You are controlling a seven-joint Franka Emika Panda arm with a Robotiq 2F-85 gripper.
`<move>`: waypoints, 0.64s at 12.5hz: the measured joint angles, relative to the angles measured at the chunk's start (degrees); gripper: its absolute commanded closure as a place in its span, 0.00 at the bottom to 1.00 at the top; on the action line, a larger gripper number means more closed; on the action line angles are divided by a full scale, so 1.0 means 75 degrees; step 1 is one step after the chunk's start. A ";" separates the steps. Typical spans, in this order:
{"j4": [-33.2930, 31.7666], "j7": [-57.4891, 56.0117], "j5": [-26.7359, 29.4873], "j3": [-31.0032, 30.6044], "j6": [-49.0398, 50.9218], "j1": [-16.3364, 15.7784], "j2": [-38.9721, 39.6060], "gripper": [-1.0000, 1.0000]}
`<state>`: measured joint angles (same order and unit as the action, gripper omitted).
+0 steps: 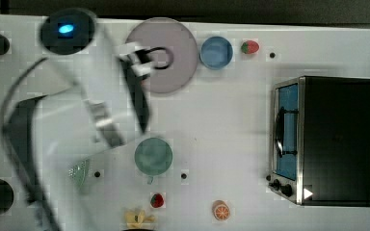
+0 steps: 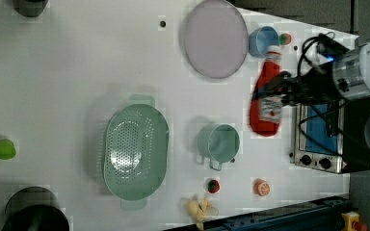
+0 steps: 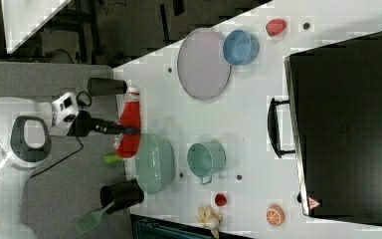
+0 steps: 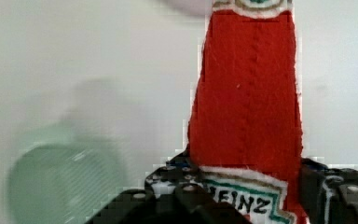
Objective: Pick ketchup from strainer and place it on the table
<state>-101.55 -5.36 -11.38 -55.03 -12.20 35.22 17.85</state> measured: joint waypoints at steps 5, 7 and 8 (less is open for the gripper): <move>-0.0127 -0.1597 -0.0178 0.0358 0.0076 0.0989 -0.0110 0.43; -0.0485 -0.2009 -0.0216 0.0601 -0.0272 0.1212 -0.0166 0.43; -0.0821 -0.2167 -0.0216 0.0675 -0.0697 0.1362 -0.0229 0.43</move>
<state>-107.71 -21.61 -13.00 -49.97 -17.43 45.43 16.13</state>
